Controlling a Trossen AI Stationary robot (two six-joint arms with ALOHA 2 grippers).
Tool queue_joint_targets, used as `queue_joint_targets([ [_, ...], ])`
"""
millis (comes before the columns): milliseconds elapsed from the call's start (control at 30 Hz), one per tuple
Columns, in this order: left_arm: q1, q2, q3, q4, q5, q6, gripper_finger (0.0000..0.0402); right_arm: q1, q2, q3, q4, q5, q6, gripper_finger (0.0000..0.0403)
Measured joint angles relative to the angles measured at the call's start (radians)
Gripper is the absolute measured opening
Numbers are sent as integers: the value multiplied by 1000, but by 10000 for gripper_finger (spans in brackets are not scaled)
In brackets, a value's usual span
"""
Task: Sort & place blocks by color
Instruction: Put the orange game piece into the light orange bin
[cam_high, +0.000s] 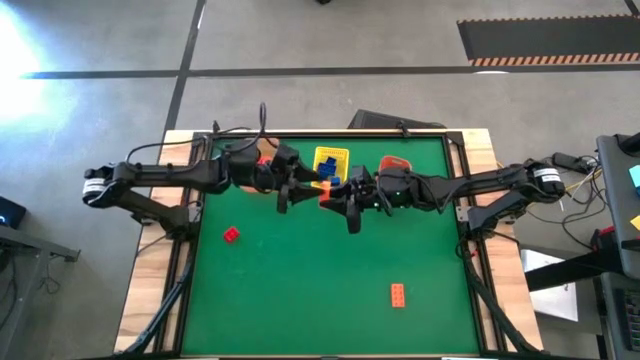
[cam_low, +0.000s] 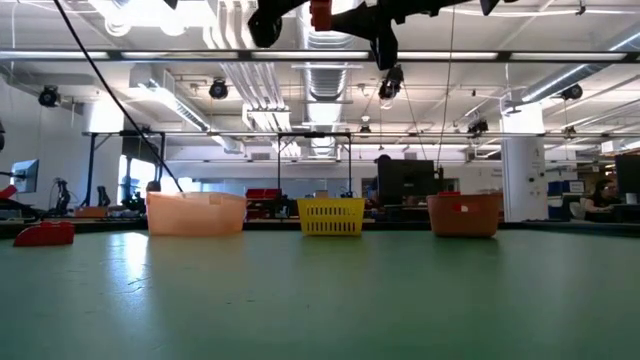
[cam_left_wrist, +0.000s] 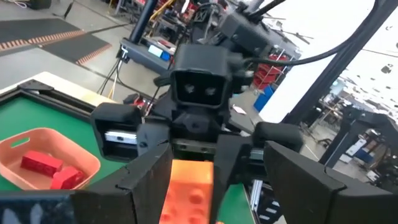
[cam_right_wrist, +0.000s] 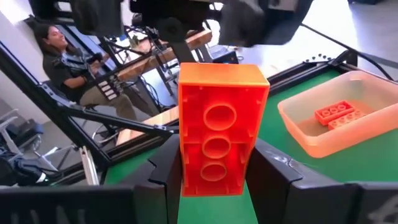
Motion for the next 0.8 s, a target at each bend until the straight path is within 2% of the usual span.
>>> queue_joint_targets([
  [300,-2,92,0,14,-3,-7,235,0,-1,0,4,0,-4,123],
  [467,-8,100,0,23,-3,-1,227,0,-1,0,-2,0,-4,123],
  [567,-10,102,0,21,-3,1,199,0,-1,0,-3,0,-4,124],
  [733,-10,101,0,21,-3,8,123,0,-1,0,-3,0,-4,144],
  [800,-10,102,0,20,-4,4,120,0,-1,0,-3,-1,-12,162],
])
